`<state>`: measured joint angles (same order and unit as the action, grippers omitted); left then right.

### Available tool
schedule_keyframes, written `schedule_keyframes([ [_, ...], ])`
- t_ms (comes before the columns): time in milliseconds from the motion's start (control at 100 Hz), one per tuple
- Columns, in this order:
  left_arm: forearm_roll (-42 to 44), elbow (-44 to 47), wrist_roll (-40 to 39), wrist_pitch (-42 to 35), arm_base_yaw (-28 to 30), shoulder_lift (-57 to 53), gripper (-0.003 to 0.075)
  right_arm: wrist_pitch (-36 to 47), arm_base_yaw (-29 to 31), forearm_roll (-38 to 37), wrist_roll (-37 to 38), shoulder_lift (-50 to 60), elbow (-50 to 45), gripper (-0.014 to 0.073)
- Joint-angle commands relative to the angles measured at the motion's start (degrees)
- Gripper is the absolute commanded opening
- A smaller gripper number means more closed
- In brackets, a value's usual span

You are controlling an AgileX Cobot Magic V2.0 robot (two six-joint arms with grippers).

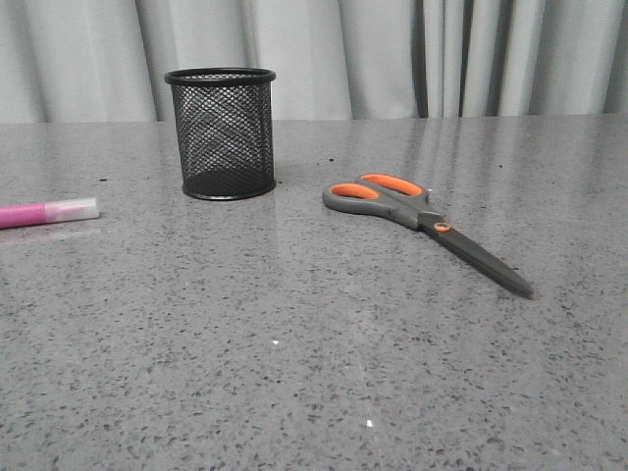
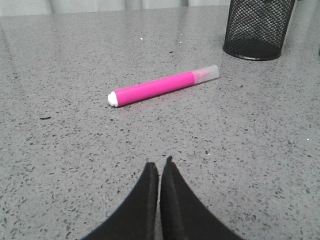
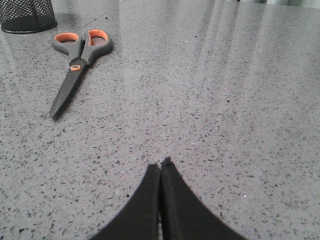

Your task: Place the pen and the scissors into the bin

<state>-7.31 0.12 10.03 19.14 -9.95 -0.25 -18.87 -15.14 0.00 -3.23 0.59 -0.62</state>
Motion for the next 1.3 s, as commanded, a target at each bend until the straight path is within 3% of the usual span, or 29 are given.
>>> schedule_keyframes([
  [0, -0.2, 2.5, -0.3, -3.2, 0.0, -1.8, -0.0019, 2.1, 0.4, 0.0, -0.3, 1.1, -0.8, -0.0069],
  [810, -0.2, 2.5, -0.3, -3.2, 0.0, -1.8, -0.0019, 2.6, 0.4, 0.0, -0.3, 1.1, -0.8, -0.0069],
  [1080, -0.1, 2.5, -0.3, -3.6, 0.0, -1.8, -0.0019, 15.7, 0.4, 0.0, -0.3, 1.1, -0.8, -0.0069],
  [1150, -4.2, 2.5, -0.3, -4.6, 0.0, -1.8, -0.0019, 21.1, 0.4, 0.8, -0.3, 1.1, -0.8, -0.0069],
  [1290, -9.1, 2.5, -0.3, -10.6, -0.1, -1.8, -0.0019, 31.9, 0.4, 10.4, 2.4, 1.1, -0.8, -0.0069],
])
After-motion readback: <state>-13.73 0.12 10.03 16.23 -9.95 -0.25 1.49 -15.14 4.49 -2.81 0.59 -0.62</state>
